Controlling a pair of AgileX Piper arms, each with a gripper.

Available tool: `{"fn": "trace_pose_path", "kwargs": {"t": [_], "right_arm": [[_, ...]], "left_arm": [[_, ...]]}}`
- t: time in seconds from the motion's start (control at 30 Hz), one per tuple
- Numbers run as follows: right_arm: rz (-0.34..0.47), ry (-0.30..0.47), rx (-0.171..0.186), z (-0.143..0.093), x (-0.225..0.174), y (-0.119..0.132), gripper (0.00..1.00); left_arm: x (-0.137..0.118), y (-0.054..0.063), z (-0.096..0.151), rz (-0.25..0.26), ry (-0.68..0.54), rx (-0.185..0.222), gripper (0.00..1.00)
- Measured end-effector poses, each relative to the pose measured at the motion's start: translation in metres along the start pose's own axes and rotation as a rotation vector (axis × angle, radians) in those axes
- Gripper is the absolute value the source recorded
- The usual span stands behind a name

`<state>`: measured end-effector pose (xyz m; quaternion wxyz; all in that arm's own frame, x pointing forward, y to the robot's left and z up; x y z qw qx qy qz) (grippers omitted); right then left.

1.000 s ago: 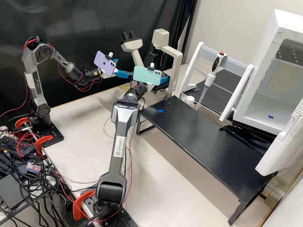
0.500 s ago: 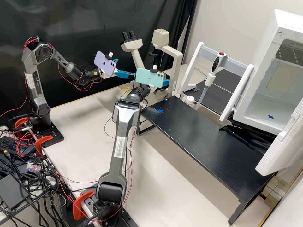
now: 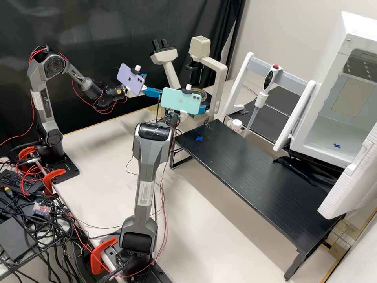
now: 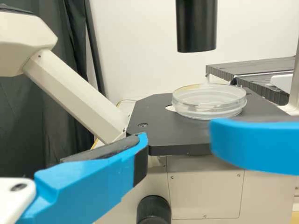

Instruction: Move the petri dish to the microscope

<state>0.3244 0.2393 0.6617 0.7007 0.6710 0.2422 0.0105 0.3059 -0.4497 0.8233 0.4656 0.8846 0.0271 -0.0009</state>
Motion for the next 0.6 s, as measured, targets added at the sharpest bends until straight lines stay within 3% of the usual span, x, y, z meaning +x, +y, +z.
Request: {"fn": "trace_pose_path", "kwargs": {"t": [0.13,0.23,0.37,0.5,0.57,0.6], "right_arm": [[0.081,0.071,-0.027,0.002,-0.048,0.018,1.00],[0.209,0.130,-0.034,0.003,-0.075,0.041,1.00],[0.306,0.107,-0.065,0.026,-0.121,0.061,1.00],[0.442,0.053,-0.057,0.050,-0.159,0.085,1.00],[0.473,0.011,-0.026,0.069,-0.177,0.092,1.00],[0.491,-0.013,0.006,0.078,-0.186,0.096,1.00]], "left_arm": [[0.000,0.000,0.000,0.000,0.000,0.000,1.00],[0.000,0.000,0.000,0.000,0.000,0.000,1.00],[0.000,0.000,0.000,0.000,0.000,0.000,1.00],[0.000,0.000,0.000,0.000,0.000,0.000,1.00],[0.000,0.000,0.000,0.000,0.000,0.000,1.00],[0.000,0.000,0.000,0.000,0.000,0.000,1.00]]}}
